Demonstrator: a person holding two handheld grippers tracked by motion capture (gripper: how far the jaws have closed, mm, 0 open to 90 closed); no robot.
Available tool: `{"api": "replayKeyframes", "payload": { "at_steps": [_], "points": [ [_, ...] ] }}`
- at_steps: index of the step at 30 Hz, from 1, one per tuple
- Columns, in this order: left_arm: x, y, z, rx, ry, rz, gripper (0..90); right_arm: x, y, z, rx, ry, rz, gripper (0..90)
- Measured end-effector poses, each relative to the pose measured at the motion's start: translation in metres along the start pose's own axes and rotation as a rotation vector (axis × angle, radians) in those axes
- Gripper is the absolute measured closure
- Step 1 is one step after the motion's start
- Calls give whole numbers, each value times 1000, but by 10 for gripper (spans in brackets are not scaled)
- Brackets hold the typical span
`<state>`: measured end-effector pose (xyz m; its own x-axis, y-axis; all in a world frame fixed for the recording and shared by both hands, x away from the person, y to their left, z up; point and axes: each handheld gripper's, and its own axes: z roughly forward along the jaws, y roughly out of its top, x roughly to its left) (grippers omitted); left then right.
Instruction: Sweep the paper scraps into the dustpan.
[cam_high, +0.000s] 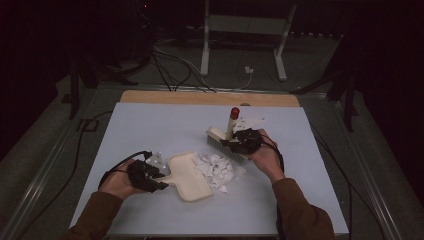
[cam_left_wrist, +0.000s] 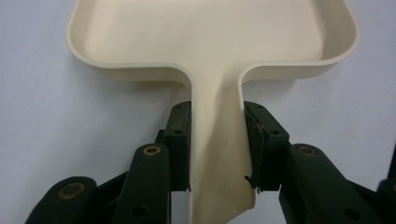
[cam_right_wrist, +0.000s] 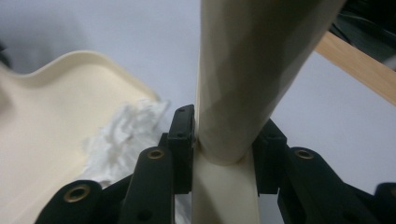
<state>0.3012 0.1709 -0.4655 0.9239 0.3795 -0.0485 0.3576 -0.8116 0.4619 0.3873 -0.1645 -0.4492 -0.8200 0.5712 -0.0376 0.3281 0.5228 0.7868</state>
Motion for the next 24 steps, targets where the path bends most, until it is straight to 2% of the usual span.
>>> {"api": "replayKeyframes", "payload": {
  "at_steps": [3,8,10,13,15,17,20,24],
  "points": [
    [-3,0,-1,5,-6,12,663,-3,-4,-9,0,-42,43,666],
    [-6,1,-1,10,-7,22,662,-5,-15,-19,37,-121,98,666],
    [-7,1,0,11,-6,21,662,-4,-21,-23,52,-151,136,666],
    [-8,3,2,13,-4,19,662,0,-26,-28,94,-231,203,666],
    [-8,4,4,15,-5,20,662,4,-30,-29,106,-299,220,666],
    [-8,4,5,10,-2,10,662,8,-32,-29,116,-330,248,665],
    [-7,6,7,11,4,3,662,15,-34,-27,103,-351,266,666],
    [-8,8,10,15,3,1,662,29,-31,-22,112,-365,238,666]
  ]
}}
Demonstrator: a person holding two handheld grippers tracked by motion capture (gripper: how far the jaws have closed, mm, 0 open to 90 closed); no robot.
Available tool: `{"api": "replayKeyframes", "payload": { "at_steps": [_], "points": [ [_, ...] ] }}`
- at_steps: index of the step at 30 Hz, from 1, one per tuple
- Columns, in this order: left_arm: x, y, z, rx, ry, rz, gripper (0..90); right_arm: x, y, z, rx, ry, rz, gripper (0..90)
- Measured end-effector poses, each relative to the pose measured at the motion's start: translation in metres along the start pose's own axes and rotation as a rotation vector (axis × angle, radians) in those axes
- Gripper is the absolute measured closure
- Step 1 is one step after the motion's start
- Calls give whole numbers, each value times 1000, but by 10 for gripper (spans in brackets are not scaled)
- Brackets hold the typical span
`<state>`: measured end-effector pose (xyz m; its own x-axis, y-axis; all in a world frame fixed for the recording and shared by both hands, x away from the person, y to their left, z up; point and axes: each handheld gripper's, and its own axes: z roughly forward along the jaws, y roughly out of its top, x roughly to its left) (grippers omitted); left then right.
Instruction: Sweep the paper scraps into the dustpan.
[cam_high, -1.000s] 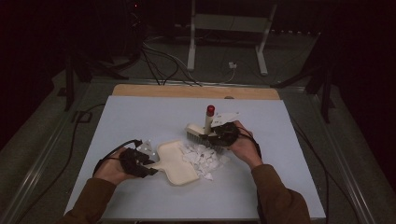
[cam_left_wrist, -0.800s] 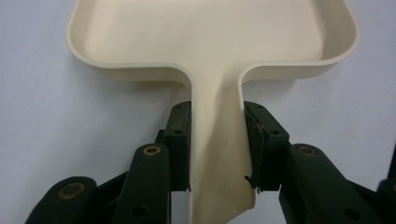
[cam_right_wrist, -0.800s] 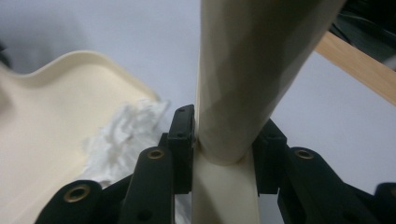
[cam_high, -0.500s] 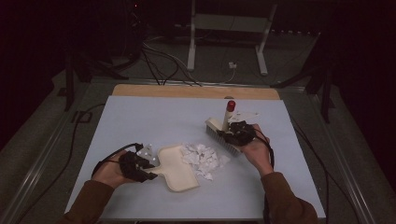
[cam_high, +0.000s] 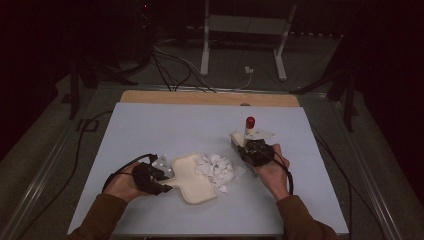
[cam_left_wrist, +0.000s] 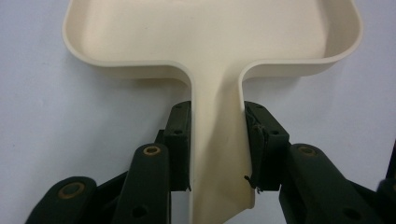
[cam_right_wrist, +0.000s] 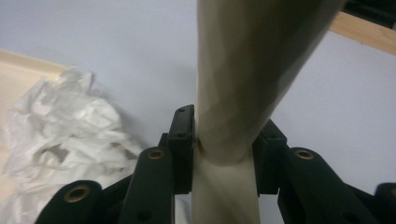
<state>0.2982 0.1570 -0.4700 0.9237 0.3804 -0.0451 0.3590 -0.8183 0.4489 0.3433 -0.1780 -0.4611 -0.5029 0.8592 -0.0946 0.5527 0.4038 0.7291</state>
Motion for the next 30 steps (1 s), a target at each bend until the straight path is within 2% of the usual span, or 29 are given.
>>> {"api": "replayKeyframes", "payload": {
  "at_steps": [3,9,15,20,30],
  "points": [
    [-1,1,1,-5,2,-6,663,9,1,1,10,16,-7,665],
    [-1,4,3,-11,2,-14,663,26,5,3,21,16,-24,664],
    [-1,6,5,-28,1,-22,662,44,10,3,16,71,-1,665],
    [-1,7,5,-32,2,-24,662,59,13,5,14,88,-20,664],
    [-2,9,7,-38,3,-25,662,82,20,3,10,188,-21,666]
  ]
}}
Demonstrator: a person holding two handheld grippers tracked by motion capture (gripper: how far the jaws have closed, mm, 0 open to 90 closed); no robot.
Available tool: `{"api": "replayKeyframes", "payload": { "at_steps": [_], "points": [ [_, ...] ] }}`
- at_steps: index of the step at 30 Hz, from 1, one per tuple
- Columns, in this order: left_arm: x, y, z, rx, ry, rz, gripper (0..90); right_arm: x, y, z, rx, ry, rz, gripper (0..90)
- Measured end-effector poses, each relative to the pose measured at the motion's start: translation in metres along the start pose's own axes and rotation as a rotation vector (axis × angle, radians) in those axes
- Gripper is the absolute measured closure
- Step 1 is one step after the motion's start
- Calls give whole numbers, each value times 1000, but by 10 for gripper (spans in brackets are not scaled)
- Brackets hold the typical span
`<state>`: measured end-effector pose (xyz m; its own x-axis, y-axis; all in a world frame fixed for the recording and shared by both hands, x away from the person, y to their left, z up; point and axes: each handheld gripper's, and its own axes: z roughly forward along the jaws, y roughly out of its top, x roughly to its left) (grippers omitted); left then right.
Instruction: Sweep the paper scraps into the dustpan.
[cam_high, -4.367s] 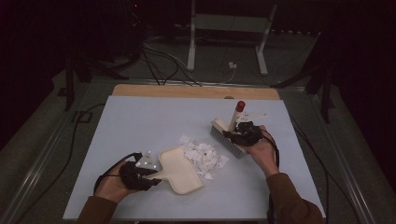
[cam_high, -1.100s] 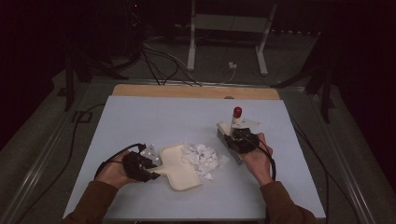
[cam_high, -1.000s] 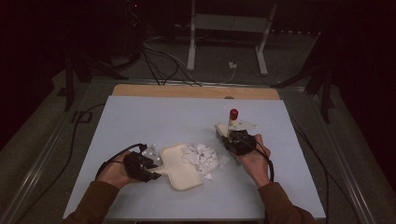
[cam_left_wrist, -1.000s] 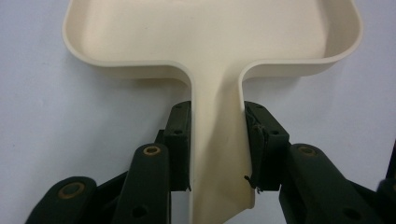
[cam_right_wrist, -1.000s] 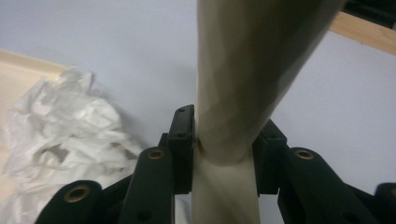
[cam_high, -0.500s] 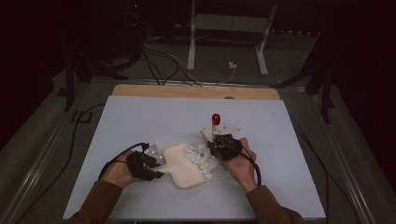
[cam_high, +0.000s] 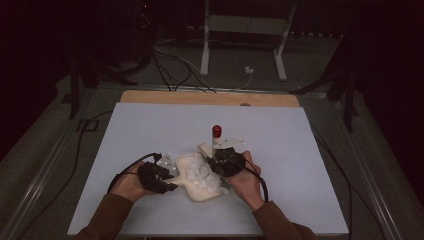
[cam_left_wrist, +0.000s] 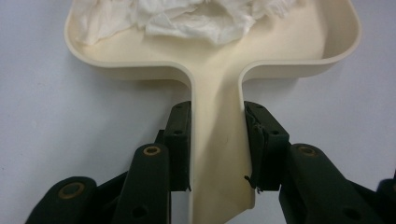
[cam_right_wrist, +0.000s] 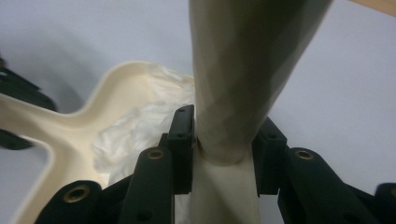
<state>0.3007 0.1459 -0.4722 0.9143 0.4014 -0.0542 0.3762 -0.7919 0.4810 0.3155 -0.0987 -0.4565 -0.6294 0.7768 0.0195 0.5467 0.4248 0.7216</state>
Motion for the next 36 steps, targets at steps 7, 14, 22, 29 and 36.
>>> {"api": "replayKeyframes", "payload": {
  "at_steps": [7,14,22,29,36],
  "points": [
    [-1,-1,0,-7,1,-5,662,12,6,0,-21,44,0,666],
    [-1,-2,0,-11,-1,-5,662,11,11,0,-24,99,45,666],
    [-3,-4,-1,-6,-2,9,663,-5,15,-9,-71,41,65,665],
    [-5,-10,-3,-4,3,10,663,-18,12,-16,-75,-29,56,665],
    [-1,-17,-6,-13,40,-36,662,-24,0,-18,-46,-50,59,665]
  ]
}}
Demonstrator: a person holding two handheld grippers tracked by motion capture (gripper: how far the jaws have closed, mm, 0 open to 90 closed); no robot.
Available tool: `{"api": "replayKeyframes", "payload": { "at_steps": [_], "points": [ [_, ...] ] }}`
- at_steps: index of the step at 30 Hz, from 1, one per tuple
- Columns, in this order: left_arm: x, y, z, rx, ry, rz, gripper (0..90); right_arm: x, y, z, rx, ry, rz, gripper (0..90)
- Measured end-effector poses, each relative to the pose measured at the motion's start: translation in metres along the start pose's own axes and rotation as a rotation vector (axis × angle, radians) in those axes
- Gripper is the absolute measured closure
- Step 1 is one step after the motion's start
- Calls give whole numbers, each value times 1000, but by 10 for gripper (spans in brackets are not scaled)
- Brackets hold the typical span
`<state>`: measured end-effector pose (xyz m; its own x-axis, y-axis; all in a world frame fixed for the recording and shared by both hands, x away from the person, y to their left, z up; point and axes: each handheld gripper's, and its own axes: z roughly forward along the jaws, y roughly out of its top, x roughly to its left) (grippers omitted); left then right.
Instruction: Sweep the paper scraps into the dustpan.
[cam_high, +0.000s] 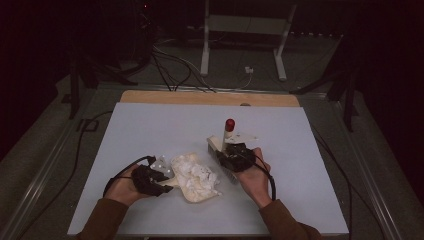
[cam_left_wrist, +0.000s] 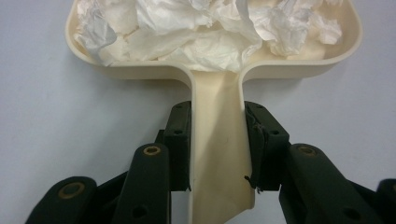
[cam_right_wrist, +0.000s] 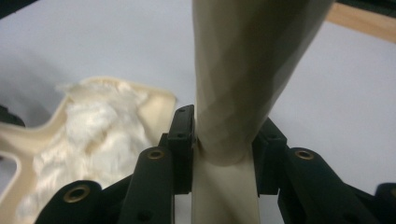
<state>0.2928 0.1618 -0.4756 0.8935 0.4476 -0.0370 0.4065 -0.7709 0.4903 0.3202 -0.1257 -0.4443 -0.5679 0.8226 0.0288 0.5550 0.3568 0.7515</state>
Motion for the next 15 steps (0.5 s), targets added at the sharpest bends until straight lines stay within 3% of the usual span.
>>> {"api": "replayKeyframes", "payload": {
  "at_steps": [10,15],
  "points": [
    [4,1,2,-10,48,-65,662,8,-10,2,24,-21,8,665],
    [3,2,3,-11,44,-70,662,16,-13,8,24,-1,27,665]
  ]
}}
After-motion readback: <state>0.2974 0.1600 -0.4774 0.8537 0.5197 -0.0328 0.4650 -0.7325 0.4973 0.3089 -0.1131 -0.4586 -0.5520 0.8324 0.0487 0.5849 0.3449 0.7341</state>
